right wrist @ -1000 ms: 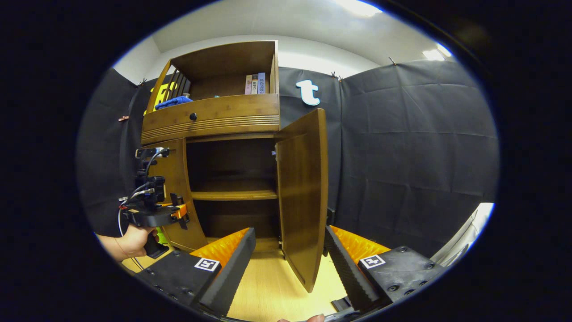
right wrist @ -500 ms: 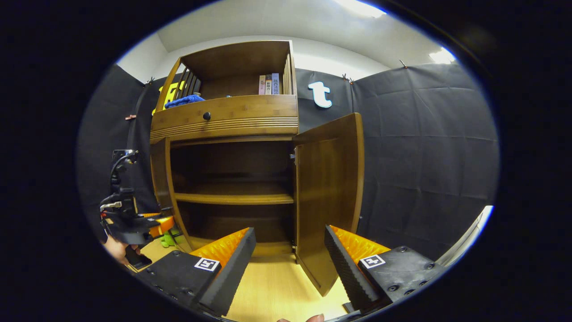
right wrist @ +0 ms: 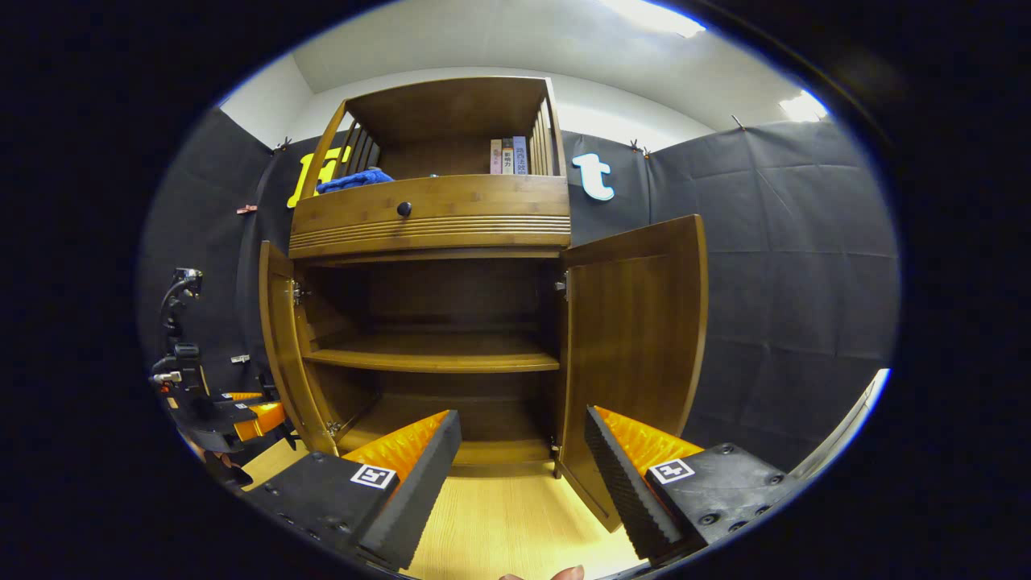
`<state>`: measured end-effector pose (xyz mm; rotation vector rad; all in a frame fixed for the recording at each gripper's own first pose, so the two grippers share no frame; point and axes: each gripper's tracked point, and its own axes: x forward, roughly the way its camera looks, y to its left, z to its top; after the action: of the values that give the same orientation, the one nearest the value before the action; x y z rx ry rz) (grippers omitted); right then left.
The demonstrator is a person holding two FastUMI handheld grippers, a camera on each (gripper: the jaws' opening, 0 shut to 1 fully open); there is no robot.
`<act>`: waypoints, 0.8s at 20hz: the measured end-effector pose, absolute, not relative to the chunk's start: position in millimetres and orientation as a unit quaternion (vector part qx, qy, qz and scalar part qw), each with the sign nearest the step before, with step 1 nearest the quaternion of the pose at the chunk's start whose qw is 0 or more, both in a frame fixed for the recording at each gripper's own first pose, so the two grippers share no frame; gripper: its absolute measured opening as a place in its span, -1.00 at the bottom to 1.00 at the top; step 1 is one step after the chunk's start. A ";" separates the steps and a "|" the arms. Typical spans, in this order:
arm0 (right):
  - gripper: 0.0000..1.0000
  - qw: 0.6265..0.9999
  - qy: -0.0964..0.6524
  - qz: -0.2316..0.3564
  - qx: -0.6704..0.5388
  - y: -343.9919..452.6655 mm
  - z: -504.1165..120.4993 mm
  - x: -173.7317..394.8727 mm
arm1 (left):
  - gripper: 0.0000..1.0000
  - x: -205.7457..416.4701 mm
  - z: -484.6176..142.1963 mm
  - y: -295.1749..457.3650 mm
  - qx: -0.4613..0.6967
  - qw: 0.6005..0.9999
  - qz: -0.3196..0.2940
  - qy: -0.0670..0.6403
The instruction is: Open the right door of the double-door shoe cabinet with the right hand, and open the left door with the left hand.
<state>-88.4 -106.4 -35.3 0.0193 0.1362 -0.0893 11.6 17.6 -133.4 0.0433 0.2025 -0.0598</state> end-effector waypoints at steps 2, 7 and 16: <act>0.96 0.997 0.070 -0.040 0.015 -90.9 -51.2 -85.8 | -0.52 4.5 -133.5 32.1 0.013 0.995 -0.024 0.100; 0.96 0.997 0.073 -0.031 0.016 -70.7 -56.4 -77.4 | -0.60 -8.8 -134.5 62.5 0.018 0.995 -0.013 0.096; 0.96 0.997 0.069 -0.025 0.013 -56.0 -54.6 -67.8 | -0.75 -18.1 -133.8 113.5 0.015 0.996 0.010 0.088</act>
<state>-67.8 -56.0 -54.6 0.0253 0.1380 -0.0504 -18.1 113.5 -133.8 0.0305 0.1753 0.0196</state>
